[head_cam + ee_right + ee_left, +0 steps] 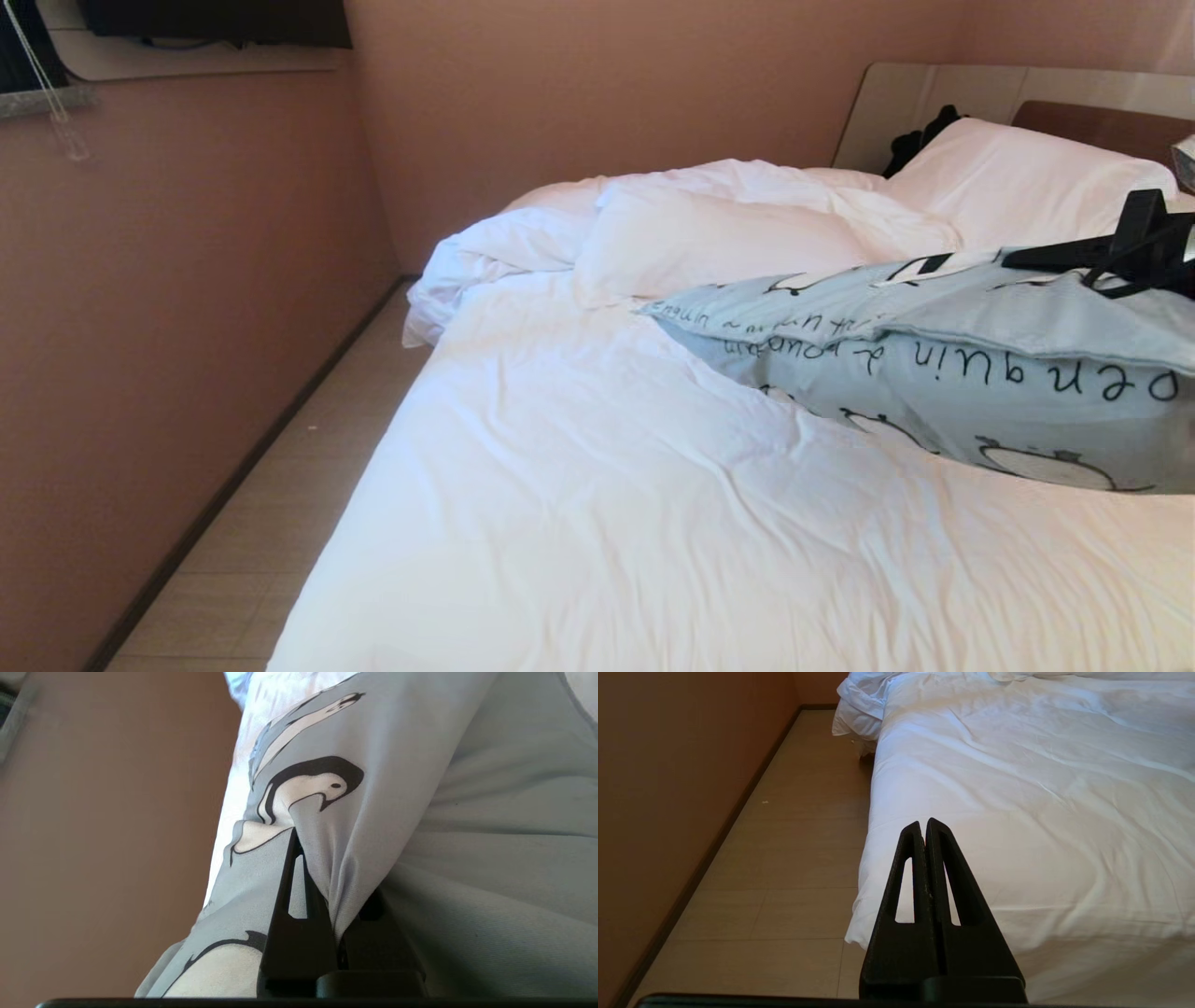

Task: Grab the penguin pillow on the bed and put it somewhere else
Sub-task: Move to the foot of the bed, then place the pillow at the end of the bed

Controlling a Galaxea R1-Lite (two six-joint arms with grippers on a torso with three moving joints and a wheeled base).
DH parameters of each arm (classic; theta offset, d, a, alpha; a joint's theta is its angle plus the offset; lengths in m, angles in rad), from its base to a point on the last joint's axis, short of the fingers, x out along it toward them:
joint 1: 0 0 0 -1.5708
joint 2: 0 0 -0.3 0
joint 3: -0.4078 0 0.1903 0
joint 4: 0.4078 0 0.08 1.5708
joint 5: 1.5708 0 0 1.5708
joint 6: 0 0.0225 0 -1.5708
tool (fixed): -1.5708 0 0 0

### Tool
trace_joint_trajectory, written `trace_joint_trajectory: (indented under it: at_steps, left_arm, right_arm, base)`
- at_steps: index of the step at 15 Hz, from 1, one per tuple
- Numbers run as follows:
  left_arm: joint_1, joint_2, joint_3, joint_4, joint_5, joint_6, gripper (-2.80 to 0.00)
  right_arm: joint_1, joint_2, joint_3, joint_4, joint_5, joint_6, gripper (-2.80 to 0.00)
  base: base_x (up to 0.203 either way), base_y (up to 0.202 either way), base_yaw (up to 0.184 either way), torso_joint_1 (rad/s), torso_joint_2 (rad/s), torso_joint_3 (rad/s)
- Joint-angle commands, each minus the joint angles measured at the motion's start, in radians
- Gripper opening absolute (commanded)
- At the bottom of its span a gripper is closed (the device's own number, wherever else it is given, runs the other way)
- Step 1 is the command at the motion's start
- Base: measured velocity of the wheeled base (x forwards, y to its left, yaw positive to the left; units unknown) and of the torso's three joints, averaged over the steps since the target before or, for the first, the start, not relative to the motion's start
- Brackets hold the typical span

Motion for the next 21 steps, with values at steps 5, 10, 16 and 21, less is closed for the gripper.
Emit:
trace_joint_trajectory:
  at_steps: [5,10,16,21]
  left_arm:
    - [0.0,0.0,0.0,0.0,0.0,0.0,-2.8]
    - [0.0,0.0,0.0,0.0,0.0,0.0,-2.8]
    - [0.0,0.0,0.0,0.0,0.0,0.0,-2.8]
    - [0.0,0.0,0.0,0.0,0.0,0.0,-2.8]
  right_arm:
    - [0.232,-0.002,-0.002,0.001,-0.185,-0.177,-2.8]
    - [0.425,0.075,-0.031,-0.049,-0.38,-0.301,-2.8]
    - [0.532,0.269,-0.118,-0.224,-0.452,-0.299,-2.8]
    - [0.634,0.351,-0.198,-0.281,-0.46,-0.302,-2.8]
  base:
    - [0.0,0.0,0.0,0.0,0.0,0.0]
    - [0.0,0.0,0.0,0.0,0.0,0.0]
    - [0.0,0.0,0.0,0.0,0.0,0.0]
    - [0.0,0.0,0.0,0.0,0.0,0.0]
